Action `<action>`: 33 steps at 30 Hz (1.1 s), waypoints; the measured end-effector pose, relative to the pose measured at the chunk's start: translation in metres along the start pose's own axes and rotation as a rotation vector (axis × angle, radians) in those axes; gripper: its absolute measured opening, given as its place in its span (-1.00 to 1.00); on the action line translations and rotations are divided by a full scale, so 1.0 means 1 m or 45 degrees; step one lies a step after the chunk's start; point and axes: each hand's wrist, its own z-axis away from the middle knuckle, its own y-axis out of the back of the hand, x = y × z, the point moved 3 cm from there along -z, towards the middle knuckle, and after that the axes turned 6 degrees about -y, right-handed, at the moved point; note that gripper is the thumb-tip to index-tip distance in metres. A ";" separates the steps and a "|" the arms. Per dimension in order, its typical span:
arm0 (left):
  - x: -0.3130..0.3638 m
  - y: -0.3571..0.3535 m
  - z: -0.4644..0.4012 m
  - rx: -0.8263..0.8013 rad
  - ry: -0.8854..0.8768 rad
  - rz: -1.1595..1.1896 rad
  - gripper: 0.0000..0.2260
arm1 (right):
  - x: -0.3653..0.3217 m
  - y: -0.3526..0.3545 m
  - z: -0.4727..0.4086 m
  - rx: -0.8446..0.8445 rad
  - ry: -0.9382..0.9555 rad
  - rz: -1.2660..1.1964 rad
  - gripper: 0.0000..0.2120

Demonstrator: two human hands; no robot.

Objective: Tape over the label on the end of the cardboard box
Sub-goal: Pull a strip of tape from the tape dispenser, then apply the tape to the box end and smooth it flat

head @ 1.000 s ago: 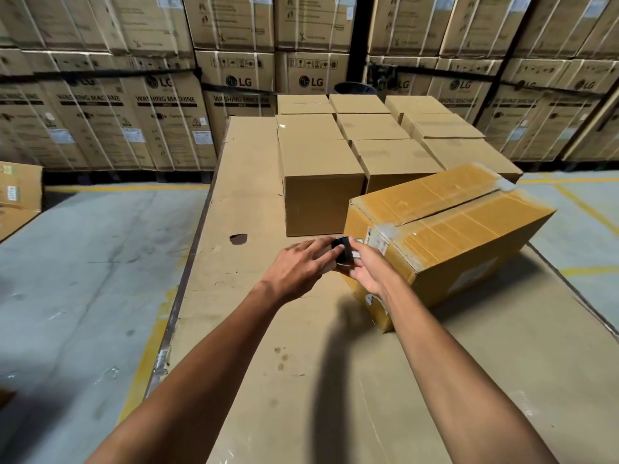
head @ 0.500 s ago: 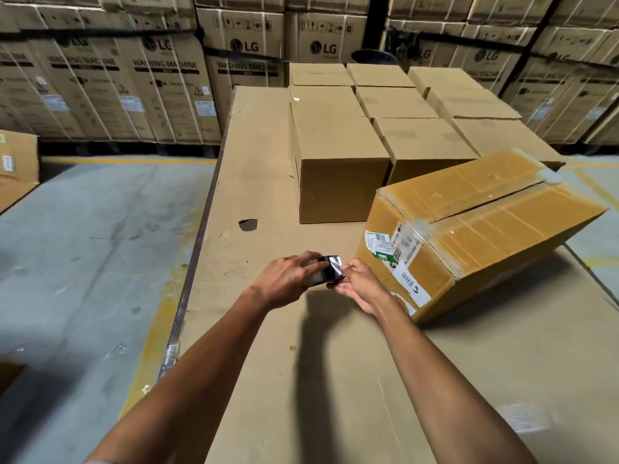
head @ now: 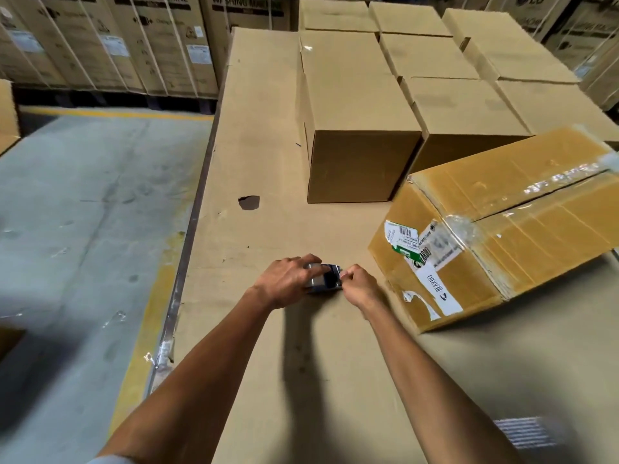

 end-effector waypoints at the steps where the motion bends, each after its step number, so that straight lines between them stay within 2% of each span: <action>1: 0.001 -0.002 -0.001 -0.015 0.023 -0.003 -0.43 | 0.002 0.002 -0.002 0.022 0.008 0.052 -0.81; 4: 0.003 -0.006 -0.001 -0.050 0.083 -0.005 -0.36 | 0.007 0.005 -0.006 0.044 0.014 0.068 -0.81; 12: -0.004 -0.005 0.003 -0.031 0.060 0.023 -0.33 | 0.023 0.001 -0.019 -0.022 -0.032 -0.003 -0.86; 16: -0.003 -0.004 0.002 -0.002 0.030 -0.008 -0.35 | 0.025 0.000 -0.014 -0.101 -0.144 -0.339 -0.80; 18: -0.004 -0.007 0.001 0.006 0.020 -0.025 -0.33 | 0.023 0.000 -0.011 -0.186 -0.161 -0.450 -0.85; 20: -0.006 -0.008 0.000 -0.019 0.023 -0.048 -0.24 | 0.024 0.002 -0.010 -0.245 -0.176 -0.478 -0.81; 23: -0.006 0.000 0.000 -0.077 0.061 -0.075 0.04 | 0.053 -0.007 -0.051 -0.260 -0.137 -0.408 -0.75; 25: -0.004 0.011 0.001 -0.055 0.059 -0.071 0.13 | 0.050 0.005 -0.048 -0.104 -0.089 -0.261 -0.76; 26: 0.000 0.017 0.002 -0.018 0.050 -0.074 0.12 | 0.040 0.016 -0.037 -0.021 -0.043 -0.197 -0.80; 29: 0.018 0.033 -0.004 0.126 0.024 -0.098 -0.08 | -0.016 0.054 0.027 0.190 0.173 -0.077 -0.75; 33: 0.062 0.054 -0.025 0.314 0.034 -0.095 -0.33 | -0.055 0.100 0.074 0.481 0.557 0.051 -0.76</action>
